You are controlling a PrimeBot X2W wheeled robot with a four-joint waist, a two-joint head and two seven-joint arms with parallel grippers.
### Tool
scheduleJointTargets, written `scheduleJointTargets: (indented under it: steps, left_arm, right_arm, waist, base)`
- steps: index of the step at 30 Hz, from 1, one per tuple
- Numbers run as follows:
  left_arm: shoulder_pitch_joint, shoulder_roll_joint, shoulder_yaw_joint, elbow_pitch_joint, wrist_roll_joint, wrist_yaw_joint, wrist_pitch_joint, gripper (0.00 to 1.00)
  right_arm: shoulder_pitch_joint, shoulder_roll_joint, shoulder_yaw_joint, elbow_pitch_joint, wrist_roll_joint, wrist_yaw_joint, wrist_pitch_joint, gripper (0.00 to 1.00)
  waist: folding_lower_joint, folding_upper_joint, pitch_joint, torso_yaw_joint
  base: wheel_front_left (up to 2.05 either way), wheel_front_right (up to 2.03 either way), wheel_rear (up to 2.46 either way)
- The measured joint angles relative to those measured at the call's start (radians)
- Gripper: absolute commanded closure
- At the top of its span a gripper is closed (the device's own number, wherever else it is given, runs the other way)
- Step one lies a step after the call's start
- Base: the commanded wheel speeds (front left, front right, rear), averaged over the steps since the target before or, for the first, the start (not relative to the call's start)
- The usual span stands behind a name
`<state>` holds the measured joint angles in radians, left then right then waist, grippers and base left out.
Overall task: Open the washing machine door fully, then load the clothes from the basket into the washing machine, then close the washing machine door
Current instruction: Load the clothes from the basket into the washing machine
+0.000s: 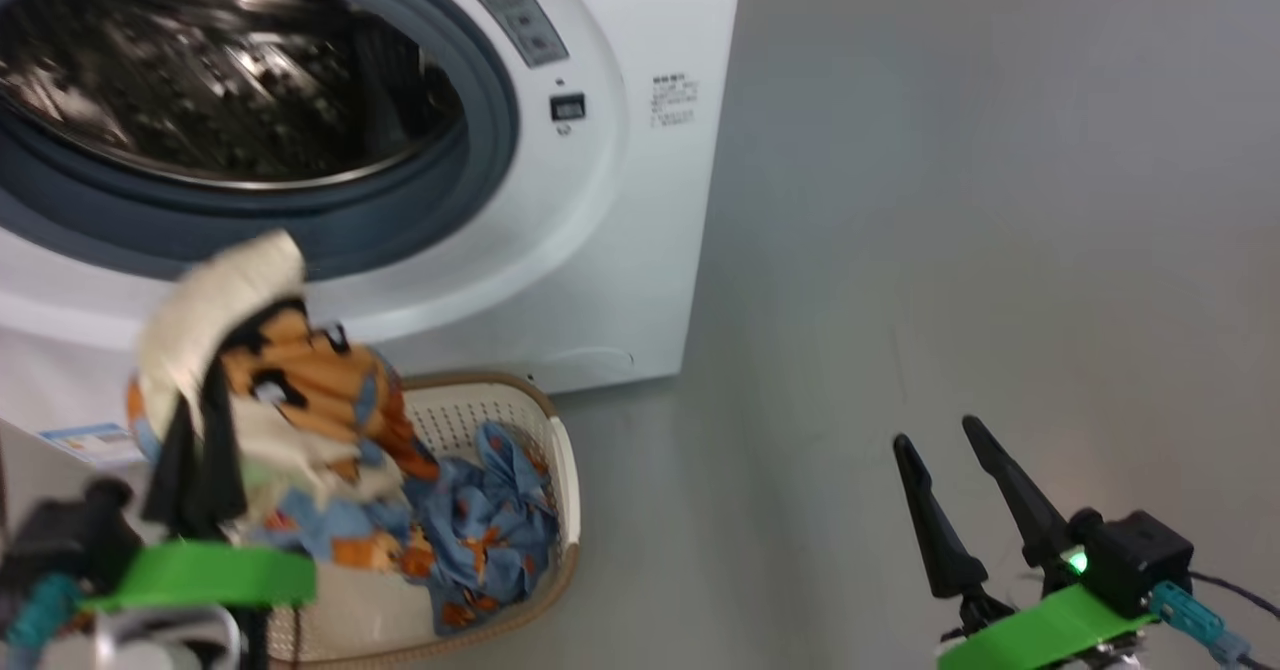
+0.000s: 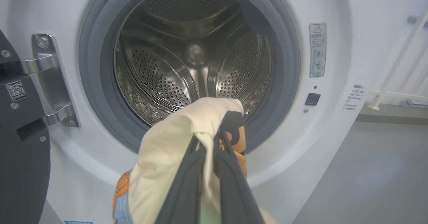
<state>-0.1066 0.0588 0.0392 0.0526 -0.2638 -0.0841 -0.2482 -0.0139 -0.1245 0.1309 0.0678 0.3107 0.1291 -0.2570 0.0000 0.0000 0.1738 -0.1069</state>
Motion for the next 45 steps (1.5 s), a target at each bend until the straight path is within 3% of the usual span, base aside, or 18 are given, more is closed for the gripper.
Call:
scheduleJointTargets:
  steps: [14,29,45]
  left_arm:
    - [-0.397,0.090,0.046,0.134,0.055,-0.002,-0.007,1.00]
    - [-0.812,0.172,0.053,0.481,0.106,0.006,-0.007,1.00]
    - [-1.092,0.254,0.054,0.660,0.165,0.018,-0.007,1.00]
  right_arm:
    - [-0.144,0.030,0.053,0.003,0.000,0.000,0.000,0.00]
    - [-0.209,0.037,0.094,0.014,0.000,0.000,0.000,0.00]
    - [-0.215,0.029,0.141,0.011,0.000,0.000,0.000,0.00]
  waist:
    - [0.0000,0.0000,0.202,-0.057]
    - [0.0000,0.0000,0.349,-0.124]
    - [0.0000,0.0000,0.466,-0.181]
  base:
    - [0.00,0.00,0.00]
    - [0.00,0.00,0.00]
    - [0.00,0.00,0.00]
